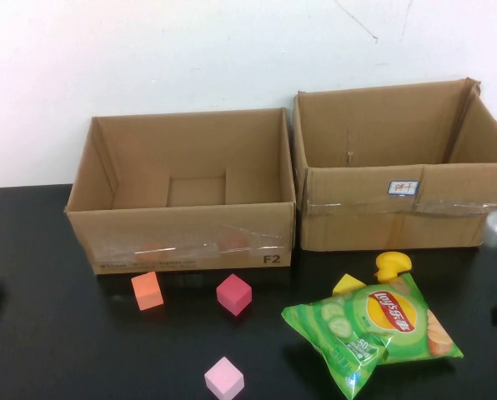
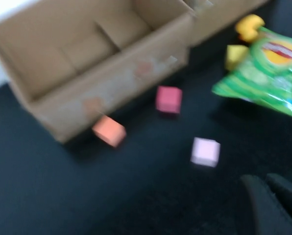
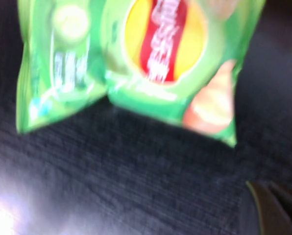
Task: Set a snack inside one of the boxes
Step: Pick up the potato chip
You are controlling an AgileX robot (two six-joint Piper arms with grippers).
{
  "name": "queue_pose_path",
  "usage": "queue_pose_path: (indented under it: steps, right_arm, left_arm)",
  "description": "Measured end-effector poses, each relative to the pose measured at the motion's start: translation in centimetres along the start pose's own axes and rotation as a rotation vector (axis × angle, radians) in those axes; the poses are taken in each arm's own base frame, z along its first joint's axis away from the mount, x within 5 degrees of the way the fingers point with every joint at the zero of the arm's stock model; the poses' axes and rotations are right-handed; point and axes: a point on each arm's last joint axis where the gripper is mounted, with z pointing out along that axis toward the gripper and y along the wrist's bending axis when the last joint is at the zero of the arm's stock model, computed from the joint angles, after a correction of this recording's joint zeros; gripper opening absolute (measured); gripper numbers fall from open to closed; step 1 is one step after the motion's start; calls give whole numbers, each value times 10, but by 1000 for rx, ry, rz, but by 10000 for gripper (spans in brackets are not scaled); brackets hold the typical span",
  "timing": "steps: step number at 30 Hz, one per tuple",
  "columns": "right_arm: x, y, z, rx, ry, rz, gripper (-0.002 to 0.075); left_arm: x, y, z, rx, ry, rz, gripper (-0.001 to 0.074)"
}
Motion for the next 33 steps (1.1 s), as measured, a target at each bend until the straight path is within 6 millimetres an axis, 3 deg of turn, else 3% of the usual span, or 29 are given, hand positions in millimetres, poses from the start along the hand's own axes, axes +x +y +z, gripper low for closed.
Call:
queue_pose_path:
  steps: [5,11,13,17,20,26,33]
  right_arm:
    - [-27,-1,-25,34,-108,13,13]
    - [-62,19,-84,89,-389,-77,12]
    - [-70,33,-105,89,-489,-118,12]
    - [-71,59,-116,25,-552,-130,12]
    - [-66,81,-105,-40,-528,-158,12]
    - [-36,113,-52,-100,-414,-260,12]
    - [-6,110,11,-49,-261,-381,12]
  left_arm:
    - [71,-12,35,57,21,-52,-1]
    - [136,-11,79,0,19,-46,-1]
    - [150,-11,91,-14,18,-44,-1]
    - [153,-10,97,-27,-42,-50,-1]
    - [151,-10,97,-32,-71,-49,-1]
    - [150,-10,96,-33,-80,-53,-1]
    - [150,-10,96,-31,-80,-56,-1]
